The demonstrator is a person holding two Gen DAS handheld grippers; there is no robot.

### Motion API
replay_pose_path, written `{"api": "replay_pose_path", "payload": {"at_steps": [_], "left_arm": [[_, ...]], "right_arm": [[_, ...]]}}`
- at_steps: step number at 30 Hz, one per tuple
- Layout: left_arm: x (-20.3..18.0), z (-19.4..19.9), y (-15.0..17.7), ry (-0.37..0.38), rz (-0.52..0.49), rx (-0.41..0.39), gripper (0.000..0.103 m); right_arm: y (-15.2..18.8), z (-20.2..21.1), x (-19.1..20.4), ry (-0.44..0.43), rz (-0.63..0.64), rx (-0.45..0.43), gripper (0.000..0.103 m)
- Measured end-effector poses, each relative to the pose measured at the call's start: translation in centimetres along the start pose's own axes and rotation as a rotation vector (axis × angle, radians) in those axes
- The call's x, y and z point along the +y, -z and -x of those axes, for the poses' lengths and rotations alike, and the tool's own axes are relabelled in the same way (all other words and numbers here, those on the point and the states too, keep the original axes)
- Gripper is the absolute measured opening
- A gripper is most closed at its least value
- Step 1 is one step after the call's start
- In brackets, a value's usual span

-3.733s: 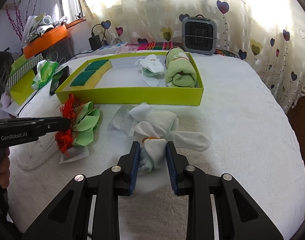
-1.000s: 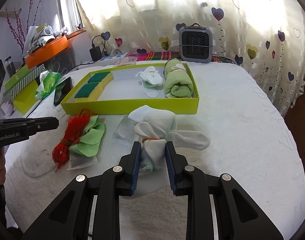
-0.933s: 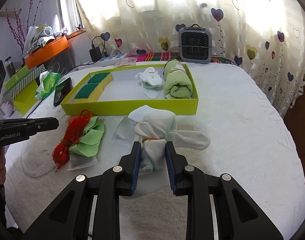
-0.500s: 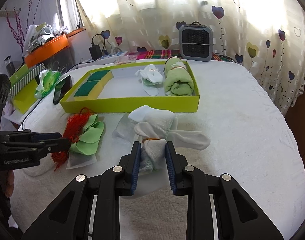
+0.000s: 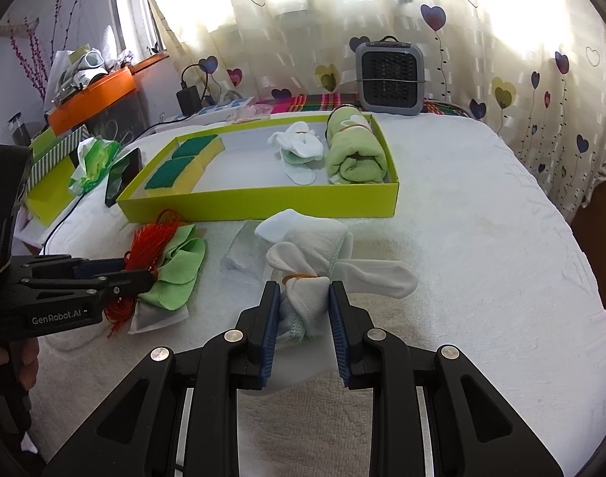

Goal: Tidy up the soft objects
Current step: 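Lift the red yarn tassel on green cloth with the left tool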

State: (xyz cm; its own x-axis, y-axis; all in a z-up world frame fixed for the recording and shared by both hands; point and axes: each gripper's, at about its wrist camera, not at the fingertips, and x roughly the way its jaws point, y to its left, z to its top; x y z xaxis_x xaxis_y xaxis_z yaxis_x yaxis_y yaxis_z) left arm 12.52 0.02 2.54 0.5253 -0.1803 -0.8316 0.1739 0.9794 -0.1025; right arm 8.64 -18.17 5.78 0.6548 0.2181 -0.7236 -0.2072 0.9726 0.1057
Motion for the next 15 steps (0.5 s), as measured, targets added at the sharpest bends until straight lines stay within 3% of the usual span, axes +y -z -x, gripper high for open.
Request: {"api": "replay_pose_path", "payload": {"at_steps": [15], "left_arm": [[1.6,2.6,0.2,0.016,0.040,-0.056,0.023]], "right_arm": [[-0.1,0.4,0.1,0.010,0.002,-0.014,0.026]]}}
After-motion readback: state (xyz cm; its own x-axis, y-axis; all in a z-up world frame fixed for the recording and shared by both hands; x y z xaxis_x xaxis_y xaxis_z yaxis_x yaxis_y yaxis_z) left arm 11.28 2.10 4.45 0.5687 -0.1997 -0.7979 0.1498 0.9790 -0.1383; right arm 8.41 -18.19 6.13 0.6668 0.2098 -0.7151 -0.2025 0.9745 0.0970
